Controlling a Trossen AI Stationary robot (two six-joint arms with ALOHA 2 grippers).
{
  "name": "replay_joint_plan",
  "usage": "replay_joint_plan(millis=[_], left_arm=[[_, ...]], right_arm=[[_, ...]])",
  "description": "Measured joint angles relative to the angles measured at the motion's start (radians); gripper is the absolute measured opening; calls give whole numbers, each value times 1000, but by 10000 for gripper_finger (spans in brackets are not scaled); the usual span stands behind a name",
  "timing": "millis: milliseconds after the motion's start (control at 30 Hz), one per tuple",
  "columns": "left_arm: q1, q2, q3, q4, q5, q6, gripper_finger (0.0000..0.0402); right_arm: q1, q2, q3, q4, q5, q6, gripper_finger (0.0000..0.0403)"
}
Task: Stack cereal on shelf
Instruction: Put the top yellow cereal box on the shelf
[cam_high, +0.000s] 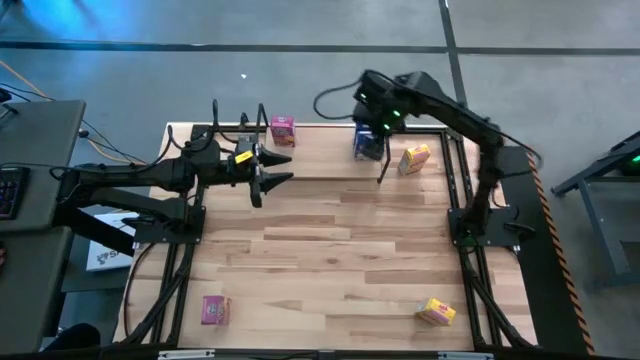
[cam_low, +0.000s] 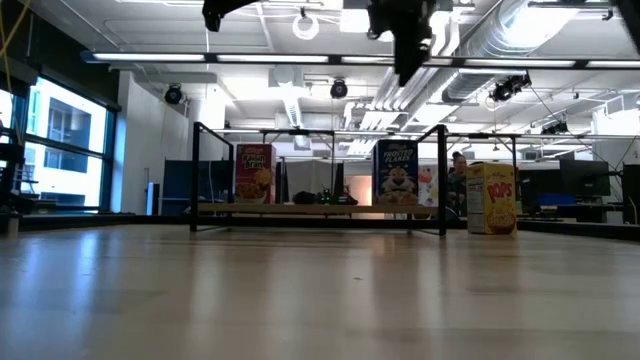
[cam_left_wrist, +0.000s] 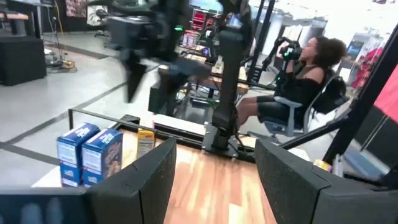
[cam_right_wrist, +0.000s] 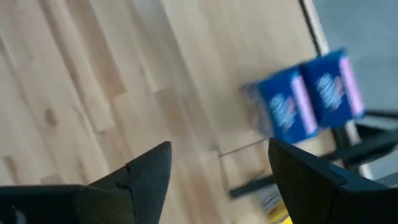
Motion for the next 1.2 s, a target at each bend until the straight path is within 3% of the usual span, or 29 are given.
replay_joint_plan(millis=[233, 467, 600, 933, 1067, 1133, 1200], left_arm=[[0, -1, 0, -1, 0, 0, 209], [0, -1, 0, 10, 4, -30, 209], [0, -1, 0, 44, -33, -53, 209], [1, -1, 0, 64, -196, -117, 209], [7, -1, 0, 62, -264, -26, 209], [22, -1, 0, 59, -275, 14, 209], [43, -1, 0, 53, -275, 35, 209]], right_arm=[[164, -435, -574, 388, 8, 318, 252], [395, -763, -953, 732, 235, 604, 252], [435, -850, -1041, 797, 327, 606, 252], [384, -896, -1056, 833, 352, 529, 252], [369, -896, -1056, 875, 336, 577, 252], [353, -894, -1056, 904, 394, 652, 252], [314, -885, -1056, 896, 488, 841, 252]])
